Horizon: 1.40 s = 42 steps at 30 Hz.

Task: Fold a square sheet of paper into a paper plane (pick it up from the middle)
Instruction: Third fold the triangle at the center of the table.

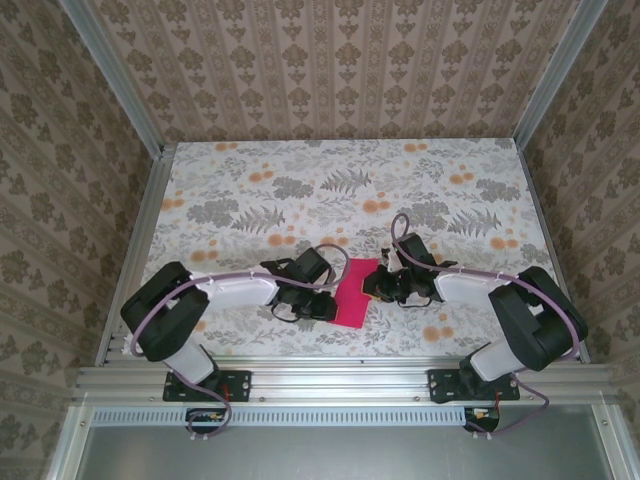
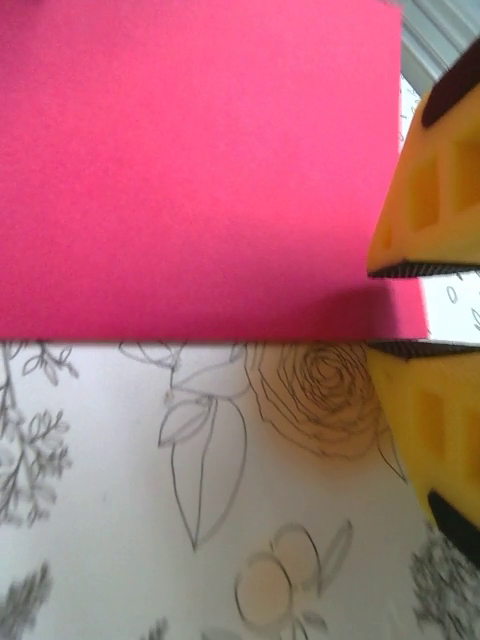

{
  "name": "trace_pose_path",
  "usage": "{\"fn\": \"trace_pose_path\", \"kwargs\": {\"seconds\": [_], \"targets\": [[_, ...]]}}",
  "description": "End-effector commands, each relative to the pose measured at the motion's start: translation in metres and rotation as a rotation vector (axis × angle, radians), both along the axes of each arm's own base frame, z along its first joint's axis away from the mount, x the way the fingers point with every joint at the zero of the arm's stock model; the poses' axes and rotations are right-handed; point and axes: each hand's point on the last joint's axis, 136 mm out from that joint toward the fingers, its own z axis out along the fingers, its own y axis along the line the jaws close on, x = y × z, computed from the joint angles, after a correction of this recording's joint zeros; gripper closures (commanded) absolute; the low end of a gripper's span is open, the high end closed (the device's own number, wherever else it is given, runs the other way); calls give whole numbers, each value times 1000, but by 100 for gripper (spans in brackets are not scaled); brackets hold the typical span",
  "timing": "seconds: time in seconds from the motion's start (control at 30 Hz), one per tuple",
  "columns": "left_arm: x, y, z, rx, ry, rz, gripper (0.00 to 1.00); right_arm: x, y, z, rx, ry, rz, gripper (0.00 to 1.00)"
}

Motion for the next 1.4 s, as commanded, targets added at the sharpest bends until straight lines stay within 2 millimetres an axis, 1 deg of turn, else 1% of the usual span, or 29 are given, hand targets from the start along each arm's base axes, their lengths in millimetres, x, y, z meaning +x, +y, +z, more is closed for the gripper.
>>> {"fn": "trace_pose_path", "kwargs": {"seconds": [0.0,0.07,0.13,0.17,0.23,0.27,0.37,0.5,0.63,0.7,0.73,0.93,1.03,1.17,1.27,1.37], "targets": [[9,-1,30,15,-151,-68,67,-2,2,4,30,21,-6,87],[4,-7,45,28,-234,-146,59,-1,3,4,39,22,-15,87],[-4,-12,55,71,-312,-239,56,-1,3,4,38,25,-18,87],[-7,-12,56,102,-346,-279,54,0,3,3,36,28,-18,87],[-14,-13,57,140,-397,-334,47,0,3,2,30,40,-16,87],[-17,-14,57,147,-418,-353,43,0,4,1,30,45,-13,87],[-27,-20,53,173,-486,-423,36,0,5,0,33,53,-12,87],[-35,-30,44,221,-529,-510,31,0,5,0,31,55,-13,87],[-33,-37,36,259,-571,-574,27,0,5,-1,30,61,-8,86],[-34,-42,36,262,-596,-610,25,1,6,-1,32,61,-7,86],[-35,-44,35,258,-600,-624,21,1,6,0,33,60,-6,86],[-40,-53,29,240,-600,-671,12,3,7,0,33,64,-4,86],[-42,-55,25,238,-592,-676,11,3,7,0,32,68,-3,86],[-33,-51,20,293,-621,-656,12,3,8,0,33,68,-3,86],[-25,-50,21,318,-655,-629,16,3,7,-1,29,73,-2,85],[-22,-52,26,302,-677,-610,24,3,6,-1,22,74,-1,85]]}}
